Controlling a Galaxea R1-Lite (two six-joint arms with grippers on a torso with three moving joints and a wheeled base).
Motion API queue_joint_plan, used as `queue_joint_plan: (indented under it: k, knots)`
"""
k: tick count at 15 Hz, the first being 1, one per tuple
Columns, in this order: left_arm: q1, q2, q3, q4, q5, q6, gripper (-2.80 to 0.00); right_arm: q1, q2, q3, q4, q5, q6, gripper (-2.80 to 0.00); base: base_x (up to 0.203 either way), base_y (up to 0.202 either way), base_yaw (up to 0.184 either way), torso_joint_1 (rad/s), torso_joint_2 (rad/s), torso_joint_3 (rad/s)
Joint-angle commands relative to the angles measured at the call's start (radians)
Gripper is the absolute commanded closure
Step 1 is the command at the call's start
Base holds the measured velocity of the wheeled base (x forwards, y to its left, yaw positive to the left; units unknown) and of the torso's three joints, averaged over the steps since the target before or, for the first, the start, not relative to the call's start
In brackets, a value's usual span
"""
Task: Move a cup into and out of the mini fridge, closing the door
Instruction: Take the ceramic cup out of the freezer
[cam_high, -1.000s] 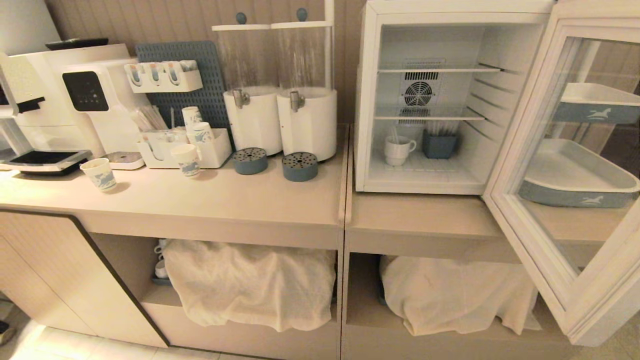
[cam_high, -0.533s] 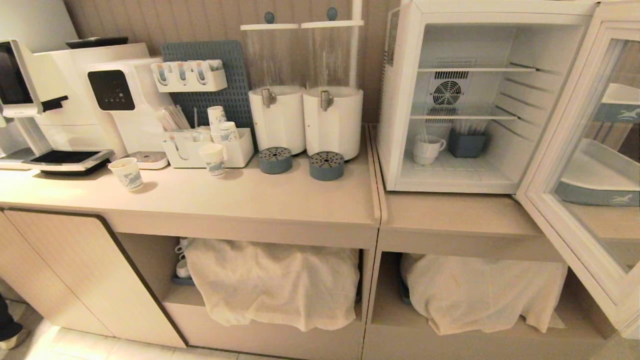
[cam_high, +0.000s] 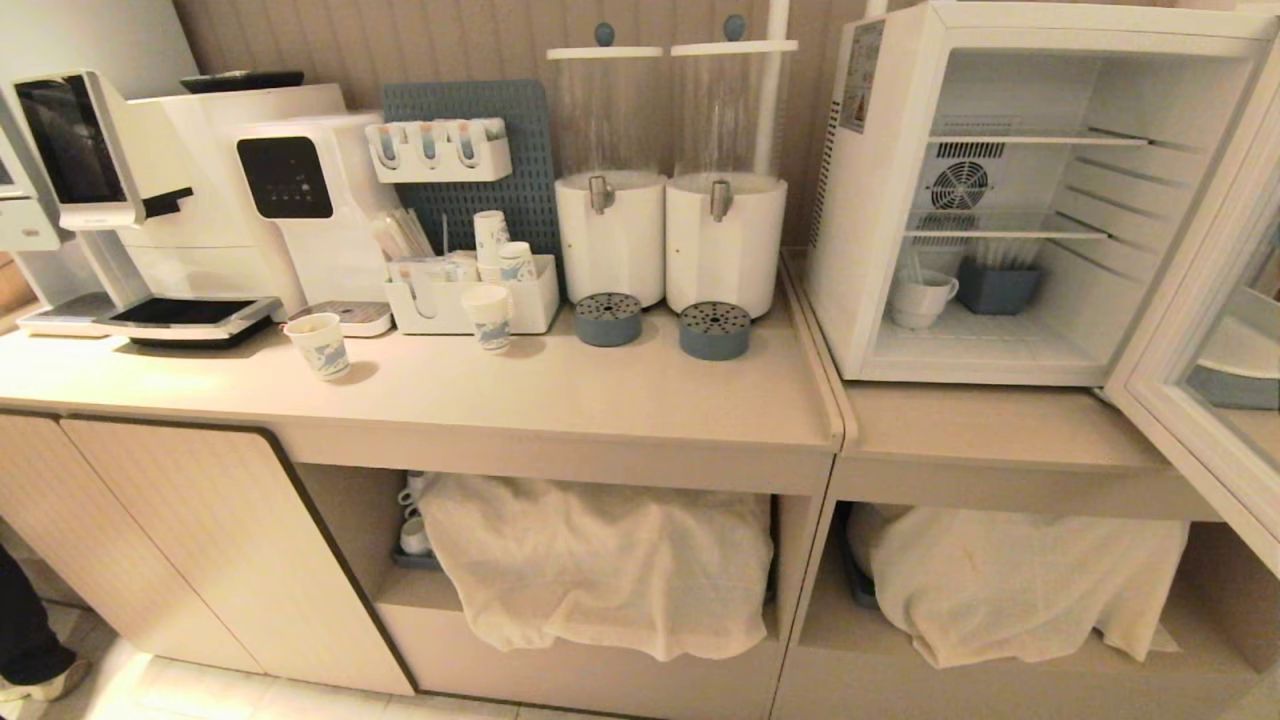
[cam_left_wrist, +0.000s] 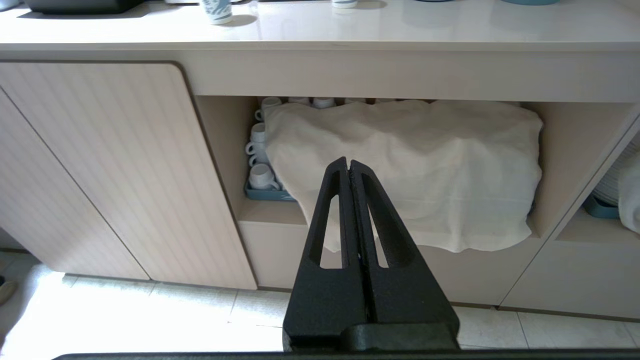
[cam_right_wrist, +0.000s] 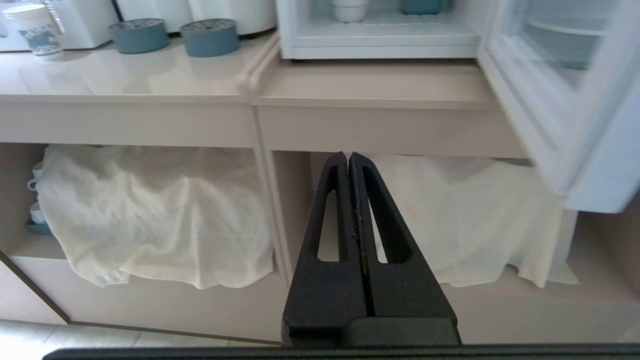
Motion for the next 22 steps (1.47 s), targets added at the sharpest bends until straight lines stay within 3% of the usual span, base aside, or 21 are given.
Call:
queue_joint_plan:
  k: [1, 12, 22]
  knots:
    - [0.001, 0.001, 0.0, 0.0, 0.0, 0.0, 0.0, 0.001, 0.0, 0.014, 0.0, 0.001, -0.001, 0.0, 0.0, 0.115, 0.006, 0.002, 0.0, 0.007]
    - [0.001, 0.001, 0.0, 0.0, 0.001, 0.006, 0.0, 0.001, 0.0, 0.014, 0.0, 0.001, -0.001, 0.0, 0.0, 0.005, 0.0, 0.0, 0.0, 0.0]
    - [0.001, 0.001, 0.0, 0.0, 0.0, 0.006, 0.0, 0.001, 0.0, 0.014, 0.0, 0.001, -0.001, 0.0, 0.184, 0.0, 0.0, 0.002, 0.0, 0.002]
